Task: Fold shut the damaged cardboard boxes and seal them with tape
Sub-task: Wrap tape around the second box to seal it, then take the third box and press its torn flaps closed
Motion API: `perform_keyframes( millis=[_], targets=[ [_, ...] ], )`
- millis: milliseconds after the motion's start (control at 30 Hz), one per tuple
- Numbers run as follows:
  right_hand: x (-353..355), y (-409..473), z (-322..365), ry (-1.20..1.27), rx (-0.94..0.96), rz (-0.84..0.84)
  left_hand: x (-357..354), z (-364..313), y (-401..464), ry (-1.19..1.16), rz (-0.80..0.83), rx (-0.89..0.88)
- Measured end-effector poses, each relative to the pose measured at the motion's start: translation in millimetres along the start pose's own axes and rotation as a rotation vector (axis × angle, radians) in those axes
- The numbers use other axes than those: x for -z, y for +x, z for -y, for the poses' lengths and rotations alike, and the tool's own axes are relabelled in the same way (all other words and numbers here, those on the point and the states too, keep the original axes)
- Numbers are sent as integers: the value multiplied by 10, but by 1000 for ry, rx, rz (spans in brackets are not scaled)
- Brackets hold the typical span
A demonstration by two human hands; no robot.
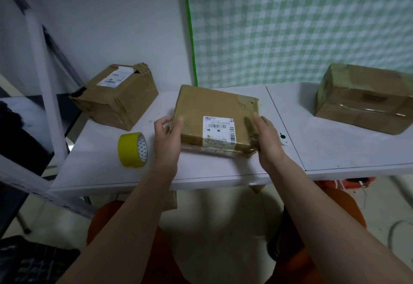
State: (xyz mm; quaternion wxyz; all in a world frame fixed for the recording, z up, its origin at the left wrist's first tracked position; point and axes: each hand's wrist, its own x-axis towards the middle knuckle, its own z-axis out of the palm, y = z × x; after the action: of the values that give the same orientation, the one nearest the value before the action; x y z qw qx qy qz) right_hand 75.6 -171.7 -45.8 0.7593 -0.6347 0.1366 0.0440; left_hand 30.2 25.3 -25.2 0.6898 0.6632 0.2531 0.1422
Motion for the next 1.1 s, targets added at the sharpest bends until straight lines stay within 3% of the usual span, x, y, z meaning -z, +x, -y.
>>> perform_keyframes(
  millis=[200, 367, 467, 633, 933, 1100],
  targets=[
    [182, -49, 314, -15, 101, -16, -213, -186, -51, -285, 46, 154],
    [528, 5, 581, 84, 44, -83, -638, -341, -142, -352, 196, 173],
    [865, 65, 821, 97, 74, -180, -1025, -436, -182, -246, 297, 130],
    [1558, 190, 1276, 196, 142, -365, -1801, -701, -290, 131, 486, 4],
    [2575, 598, 1730, 287, 148, -803, -3117, -795, -510, 356, 683, -241],
    [2804, 786, 1673, 273, 89, -909, -3471, -708, -618, 513, 754, -338]
  ],
)
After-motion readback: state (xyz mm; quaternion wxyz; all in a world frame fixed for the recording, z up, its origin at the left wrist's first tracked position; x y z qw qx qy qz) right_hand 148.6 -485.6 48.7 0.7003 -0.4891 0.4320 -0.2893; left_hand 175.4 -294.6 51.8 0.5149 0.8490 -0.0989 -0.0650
